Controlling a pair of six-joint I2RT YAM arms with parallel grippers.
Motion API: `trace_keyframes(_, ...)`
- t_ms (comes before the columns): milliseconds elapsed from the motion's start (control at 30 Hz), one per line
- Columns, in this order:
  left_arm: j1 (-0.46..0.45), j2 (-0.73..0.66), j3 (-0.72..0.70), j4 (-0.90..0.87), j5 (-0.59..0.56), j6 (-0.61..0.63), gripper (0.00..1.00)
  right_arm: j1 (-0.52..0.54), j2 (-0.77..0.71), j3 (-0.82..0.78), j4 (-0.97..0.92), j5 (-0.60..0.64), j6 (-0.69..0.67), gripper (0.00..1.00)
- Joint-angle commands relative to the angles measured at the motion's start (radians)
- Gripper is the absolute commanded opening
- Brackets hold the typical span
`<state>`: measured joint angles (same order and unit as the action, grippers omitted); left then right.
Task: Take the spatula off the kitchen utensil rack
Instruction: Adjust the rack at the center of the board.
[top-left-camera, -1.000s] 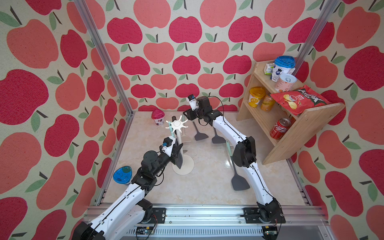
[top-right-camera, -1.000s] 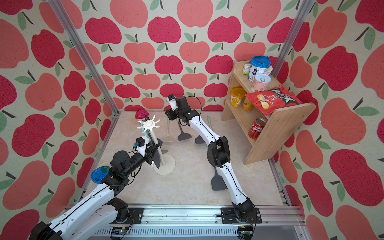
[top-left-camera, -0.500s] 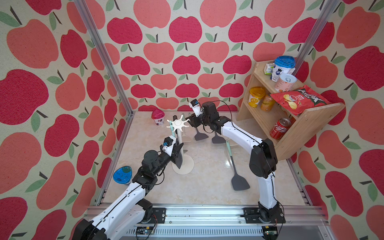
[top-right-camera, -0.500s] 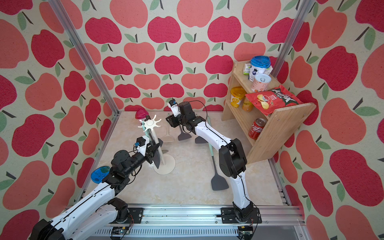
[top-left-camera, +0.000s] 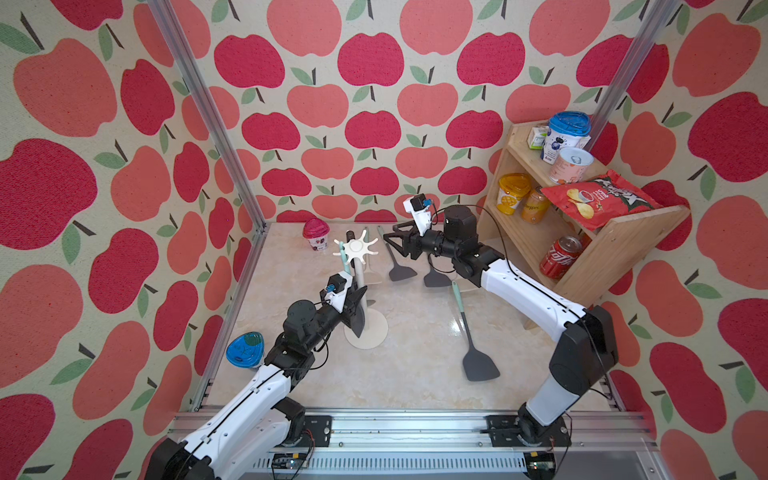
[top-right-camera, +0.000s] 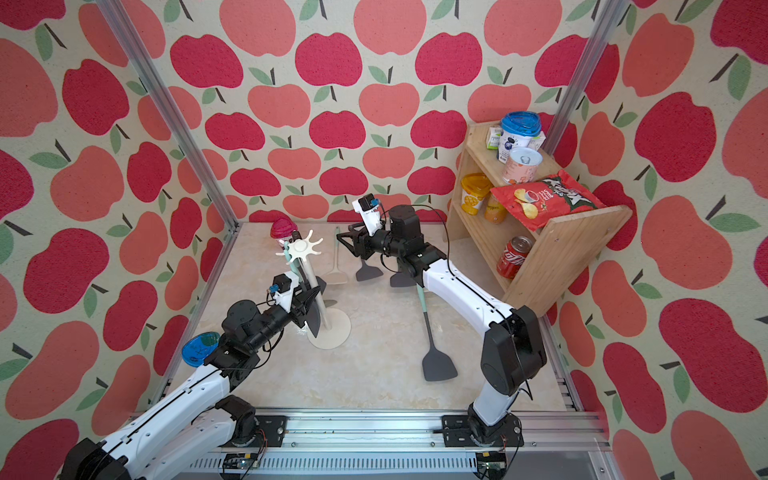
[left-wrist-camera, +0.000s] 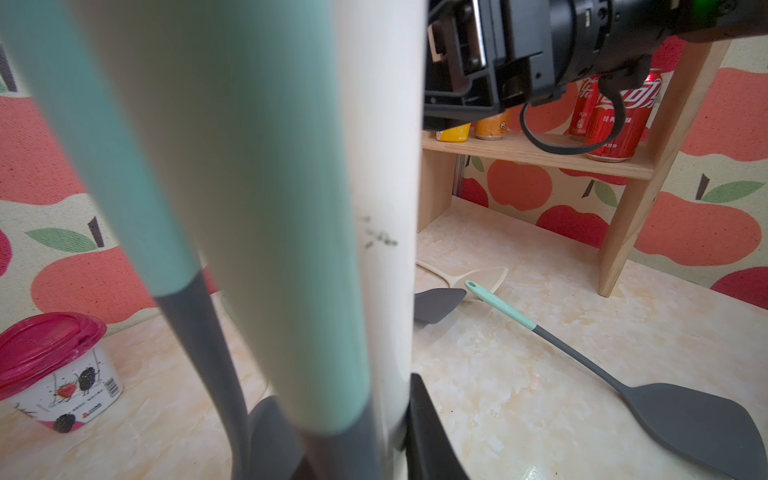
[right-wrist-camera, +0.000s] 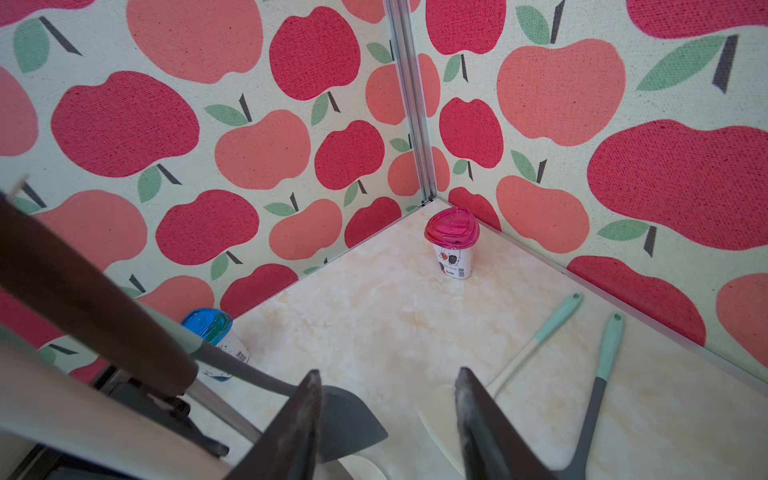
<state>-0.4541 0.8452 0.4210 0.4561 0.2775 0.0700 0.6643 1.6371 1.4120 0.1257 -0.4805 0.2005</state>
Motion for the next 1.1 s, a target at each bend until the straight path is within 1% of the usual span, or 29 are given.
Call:
trace_keyframes(0,0.006,0.031,-0.008,-0.140,0.007,0.073,0.02,0.010,-0.103,-0.093,0.080,-0.099,0.045,0.53)
trace_keyframes(100,0.005,0.020,-0.012,-0.133,0.015,0.064,0.03,0.031,-0.185,-0.187,0.100,-0.117,0.046,0.53)
trace_keyframes(200,0.005,0.002,-0.022,-0.121,0.014,0.055,0.06,0.072,-0.235,-0.241,0.104,-0.133,0.037,0.52)
trace_keyframes(367,0.005,-0.026,-0.031,-0.114,0.017,0.045,0.13,0.179,-0.285,-0.290,0.085,-0.043,-0.036,0.53)
trace_keyframes(500,0.003,-0.047,-0.046,-0.089,0.017,0.034,0.24,0.253,-0.305,-0.313,0.086,0.032,-0.082,0.53)
trace_keyframes(533,0.003,-0.053,-0.051,-0.080,0.017,0.031,0.27,0.262,-0.306,-0.318,0.095,0.037,-0.082,0.53)
trace_keyframes(600,0.003,-0.066,-0.053,-0.077,0.019,0.029,0.30,0.279,-0.299,-0.320,0.109,0.039,-0.078,0.53)
trace_keyframes(700,0.003,-0.093,-0.063,-0.074,0.021,0.027,0.38,0.302,-0.277,-0.317,0.117,0.057,-0.086,0.53)
trace_keyframes(800,0.003,-0.124,-0.076,-0.071,0.022,0.027,0.43,0.316,-0.255,-0.311,0.134,0.062,-0.089,0.53)
trace_keyframes(1000,0.002,-0.233,-0.107,-0.071,-0.006,0.009,0.47,0.334,-0.202,-0.279,0.156,0.062,-0.097,0.52)
trace_keyframes(1033,0.003,-0.255,-0.144,-0.064,-0.006,0.006,0.48,0.335,-0.195,-0.276,0.163,0.062,-0.097,0.52)
trace_keyframes(1067,0.003,-0.273,-0.150,-0.063,-0.007,0.003,0.49,0.336,-0.188,-0.275,0.171,0.063,-0.098,0.52)
